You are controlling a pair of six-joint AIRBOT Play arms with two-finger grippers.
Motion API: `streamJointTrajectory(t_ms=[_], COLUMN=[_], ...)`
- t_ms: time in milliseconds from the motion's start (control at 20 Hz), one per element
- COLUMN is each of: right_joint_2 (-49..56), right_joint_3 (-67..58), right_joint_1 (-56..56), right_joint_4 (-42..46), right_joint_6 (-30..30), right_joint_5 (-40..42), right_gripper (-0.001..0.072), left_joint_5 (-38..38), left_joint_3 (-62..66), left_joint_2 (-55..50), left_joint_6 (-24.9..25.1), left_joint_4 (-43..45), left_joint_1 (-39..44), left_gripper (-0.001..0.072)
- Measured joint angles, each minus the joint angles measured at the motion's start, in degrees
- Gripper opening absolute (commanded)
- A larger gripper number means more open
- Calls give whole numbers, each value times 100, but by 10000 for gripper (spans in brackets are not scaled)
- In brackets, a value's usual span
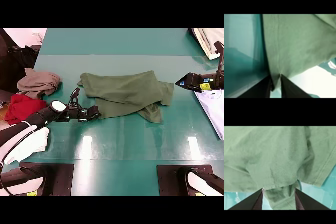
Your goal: Fold the shirts.
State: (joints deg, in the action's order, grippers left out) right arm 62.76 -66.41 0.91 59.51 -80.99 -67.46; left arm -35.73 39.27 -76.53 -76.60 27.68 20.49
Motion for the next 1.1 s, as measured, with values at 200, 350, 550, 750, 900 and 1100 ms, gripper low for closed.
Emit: streamJointTrajectory(t_ms=[200, 350, 550, 750, 900, 1100], right_joint_2=[0, -28, -203, -273, -92, 459], right_joint_3=[0, 0, -2, -2, -2, -2], right_joint_1=[0, -81, -385, -581, -518, -4], right_joint_4=[0, -2, 11, 46, 57, 50], right_joint_6=[0, -2, -4, 0, 13, 107], right_joint_5=[0, -2, -87, -422, -625, -678], right_gripper=[428, 428, 428, 428, 428, 428], left_joint_5=[-2, -140, -918, -2135, -2914, -3370], left_joint_3=[4, 79, 531, 1180, 1473, 1600], left_joint_2=[22, 297, 1425, 2612, 3071, 3261], left_joint_6=[120, 181, 223, -42, -413, -750], left_joint_4=[-98, -2, 933, 2614, 3871, 4627], left_joint_1=[-2, -179, -892, -1488, -1663, -1738], left_gripper=[24, 24, 24, 24, 25, 25])
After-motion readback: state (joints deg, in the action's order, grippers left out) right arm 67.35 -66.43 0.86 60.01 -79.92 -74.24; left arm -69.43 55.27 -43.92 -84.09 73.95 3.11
